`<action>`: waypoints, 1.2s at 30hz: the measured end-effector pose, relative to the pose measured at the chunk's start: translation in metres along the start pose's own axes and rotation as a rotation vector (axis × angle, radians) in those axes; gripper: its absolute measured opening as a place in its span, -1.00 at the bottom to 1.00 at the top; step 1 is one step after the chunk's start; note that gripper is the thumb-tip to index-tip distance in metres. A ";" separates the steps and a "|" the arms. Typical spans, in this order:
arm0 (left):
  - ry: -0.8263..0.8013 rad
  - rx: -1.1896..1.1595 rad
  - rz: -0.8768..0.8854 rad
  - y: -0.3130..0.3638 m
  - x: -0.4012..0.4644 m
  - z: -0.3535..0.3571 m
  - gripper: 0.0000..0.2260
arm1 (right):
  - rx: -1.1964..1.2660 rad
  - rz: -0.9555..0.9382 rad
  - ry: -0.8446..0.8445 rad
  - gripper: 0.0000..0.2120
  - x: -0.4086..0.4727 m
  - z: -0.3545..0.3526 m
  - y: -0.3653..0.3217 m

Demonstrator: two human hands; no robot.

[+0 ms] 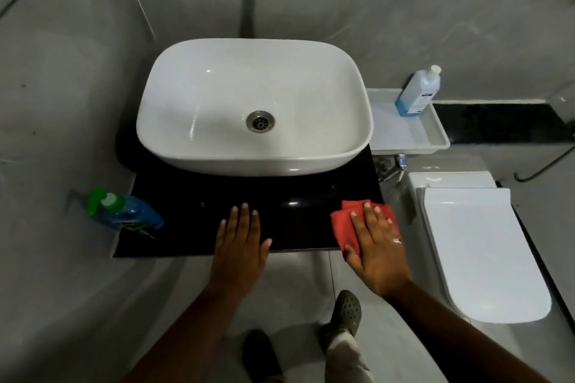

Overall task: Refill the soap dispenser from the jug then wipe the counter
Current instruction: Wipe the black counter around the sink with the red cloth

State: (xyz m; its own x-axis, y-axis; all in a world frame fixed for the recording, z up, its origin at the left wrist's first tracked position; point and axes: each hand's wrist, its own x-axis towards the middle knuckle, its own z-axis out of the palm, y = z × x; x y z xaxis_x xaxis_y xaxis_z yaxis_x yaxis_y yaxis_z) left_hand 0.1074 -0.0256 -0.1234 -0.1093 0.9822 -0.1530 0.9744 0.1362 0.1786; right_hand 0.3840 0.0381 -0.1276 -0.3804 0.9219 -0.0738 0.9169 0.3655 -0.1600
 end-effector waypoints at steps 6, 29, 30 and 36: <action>0.040 -0.013 0.112 0.019 -0.001 -0.004 -0.40 | 0.534 0.141 0.183 -0.62 0.008 -0.023 -0.009; 0.012 0.069 0.322 0.236 0.234 0.026 -0.32 | 1.607 0.669 0.247 -0.63 0.303 -0.083 0.217; 0.015 0.056 0.322 0.236 0.234 0.027 -0.33 | 1.477 0.626 0.213 -0.54 0.323 -0.075 0.218; 0.020 0.031 0.306 0.234 0.236 0.033 -0.31 | 0.611 0.189 -0.180 -0.54 0.404 0.023 0.188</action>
State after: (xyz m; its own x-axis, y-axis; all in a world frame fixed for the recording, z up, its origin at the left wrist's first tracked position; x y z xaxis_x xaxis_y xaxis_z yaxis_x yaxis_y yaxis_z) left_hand 0.3163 0.2338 -0.1499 0.1865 0.9794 -0.0772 0.9682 -0.1699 0.1837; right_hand 0.4001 0.4766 -0.2099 -0.2826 0.9078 -0.3099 0.7565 0.0123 -0.6539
